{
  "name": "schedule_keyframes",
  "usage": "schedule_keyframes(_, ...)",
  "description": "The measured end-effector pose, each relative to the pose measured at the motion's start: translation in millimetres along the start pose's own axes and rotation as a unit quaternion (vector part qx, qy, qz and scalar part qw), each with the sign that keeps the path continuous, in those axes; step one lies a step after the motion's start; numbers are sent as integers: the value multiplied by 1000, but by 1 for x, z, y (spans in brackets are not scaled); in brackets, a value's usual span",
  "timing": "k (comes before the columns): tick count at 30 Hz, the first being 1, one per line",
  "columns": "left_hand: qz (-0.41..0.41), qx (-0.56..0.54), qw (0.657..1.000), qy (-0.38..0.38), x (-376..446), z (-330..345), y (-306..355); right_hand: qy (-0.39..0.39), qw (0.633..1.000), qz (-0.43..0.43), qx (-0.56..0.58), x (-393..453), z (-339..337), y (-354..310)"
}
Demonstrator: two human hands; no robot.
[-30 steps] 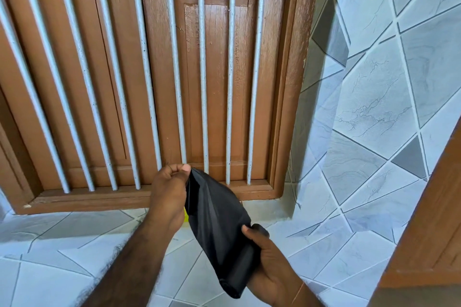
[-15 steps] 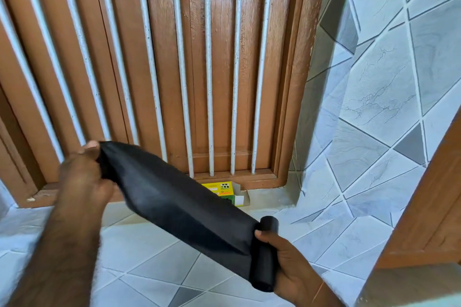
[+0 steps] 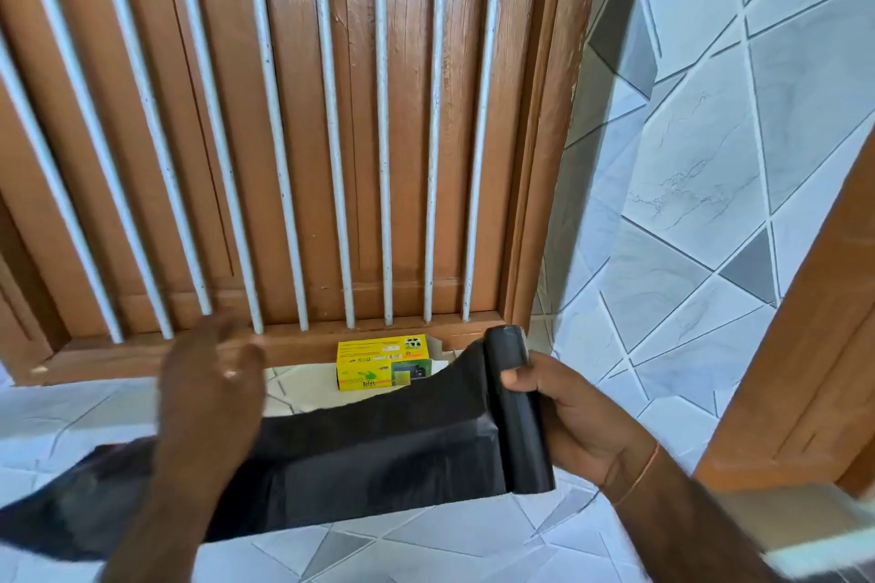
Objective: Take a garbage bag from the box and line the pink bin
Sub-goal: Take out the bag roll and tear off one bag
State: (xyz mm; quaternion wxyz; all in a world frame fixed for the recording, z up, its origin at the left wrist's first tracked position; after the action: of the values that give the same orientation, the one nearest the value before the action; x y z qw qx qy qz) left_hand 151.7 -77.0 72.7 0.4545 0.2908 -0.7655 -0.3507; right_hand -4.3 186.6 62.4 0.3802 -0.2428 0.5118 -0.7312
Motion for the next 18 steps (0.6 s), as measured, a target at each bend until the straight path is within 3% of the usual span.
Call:
schedule_keyframes(3,8,-108,950,-293,-55,51,77,-66,997,-7,-33,-6,6,-18)
schedule_keyframes(5,-10,-156,901,-404,-70,70,91,-78,996,-8,-31,-13,0,-26)
schedule_keyframes(8,-86,-209,901,-371,-75,78,95,-50,999,3,18,-28,-23,-33)
schedule_keyframes(13,-11,-126,937,-325,-90,86,113,-15,996,56,75,-56,-64,-18)
schedule_keyframes(18,59,0,940,-335,-92,78,120,-11,994,87,66,-71,-75,4)
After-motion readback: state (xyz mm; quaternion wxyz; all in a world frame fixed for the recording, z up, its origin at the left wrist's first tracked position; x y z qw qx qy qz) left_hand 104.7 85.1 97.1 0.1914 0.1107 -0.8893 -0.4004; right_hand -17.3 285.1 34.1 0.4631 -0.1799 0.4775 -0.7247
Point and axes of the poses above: each hand's wrist, its own x-axis towards the middle knuckle, its own z-axis out of the palm, y = z × x, the point moved 1 cm from there along x, towards the middle knuckle, and after that the axes turned 3 degrees about -x, right-handed, at the moved point
